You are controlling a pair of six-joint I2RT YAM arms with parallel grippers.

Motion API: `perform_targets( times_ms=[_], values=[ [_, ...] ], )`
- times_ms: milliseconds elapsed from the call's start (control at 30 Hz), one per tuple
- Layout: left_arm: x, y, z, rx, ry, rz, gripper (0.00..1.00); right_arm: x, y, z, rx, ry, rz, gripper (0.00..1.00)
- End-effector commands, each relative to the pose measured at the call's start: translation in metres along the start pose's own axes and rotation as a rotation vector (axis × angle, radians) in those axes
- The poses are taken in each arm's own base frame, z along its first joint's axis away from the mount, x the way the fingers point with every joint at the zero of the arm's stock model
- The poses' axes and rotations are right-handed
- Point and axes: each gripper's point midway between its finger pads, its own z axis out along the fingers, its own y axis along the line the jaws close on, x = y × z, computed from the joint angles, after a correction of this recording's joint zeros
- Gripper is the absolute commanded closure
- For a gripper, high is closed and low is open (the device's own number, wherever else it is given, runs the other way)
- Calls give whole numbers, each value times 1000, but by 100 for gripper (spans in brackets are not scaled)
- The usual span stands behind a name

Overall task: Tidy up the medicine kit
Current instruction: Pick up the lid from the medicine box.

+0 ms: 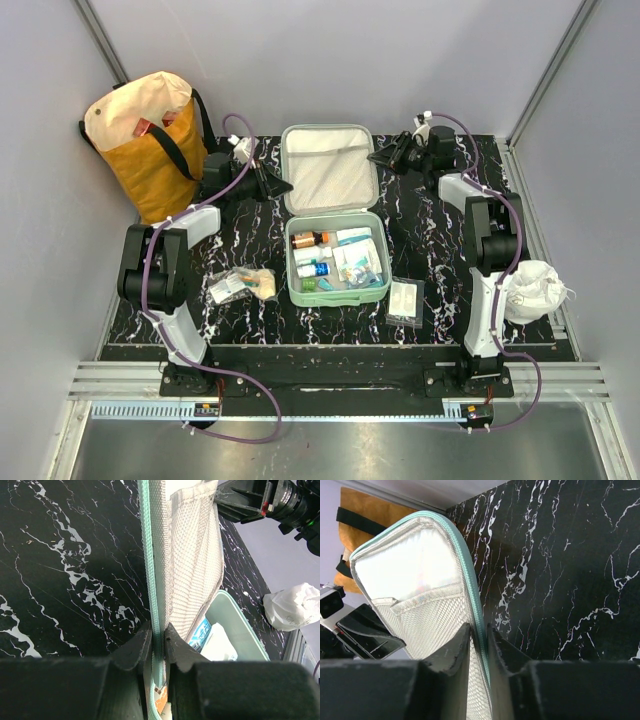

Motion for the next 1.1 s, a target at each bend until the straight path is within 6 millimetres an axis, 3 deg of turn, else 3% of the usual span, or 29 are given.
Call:
perform_targets(
  times_ms=[0, 133, 167, 267, 500, 667, 733, 800, 1067],
  values=[
    [-33, -37, -3, 105, -58, 113, 99, -17, 37, 0, -118, -46, -103, 80],
    [-34, -28, -3, 56, -57, 97, 74, -20, 48, -3, -157, -66, -170, 83],
    [-33, -26, -3, 43, -52, 88, 60, -20, 50, -3, -164, -68, -186, 83],
    [-35, -23, -4, 24, -56, 77, 43, -20, 54, -4, -180, -87, -241, 84],
    [-59, -25, -15, 1, -124, 66, 27, -21, 71, -15, -254, -164, -378, 89],
    [-77, -15, -24, -67, -154, 53, 21, -21, 77, -21, -281, -218, -438, 92],
    [-79, -7, -25, -105, -155, 37, 19, -20, 77, -22, -277, -218, -446, 100],
    [-77, 11, -28, -205, -127, 8, 17, -19, 80, -21, -287, -204, -463, 100],
    [-78, 9, -45, -262, -150, 18, 1, -16, 88, -24, -317, -214, -541, 100]
  ],
)
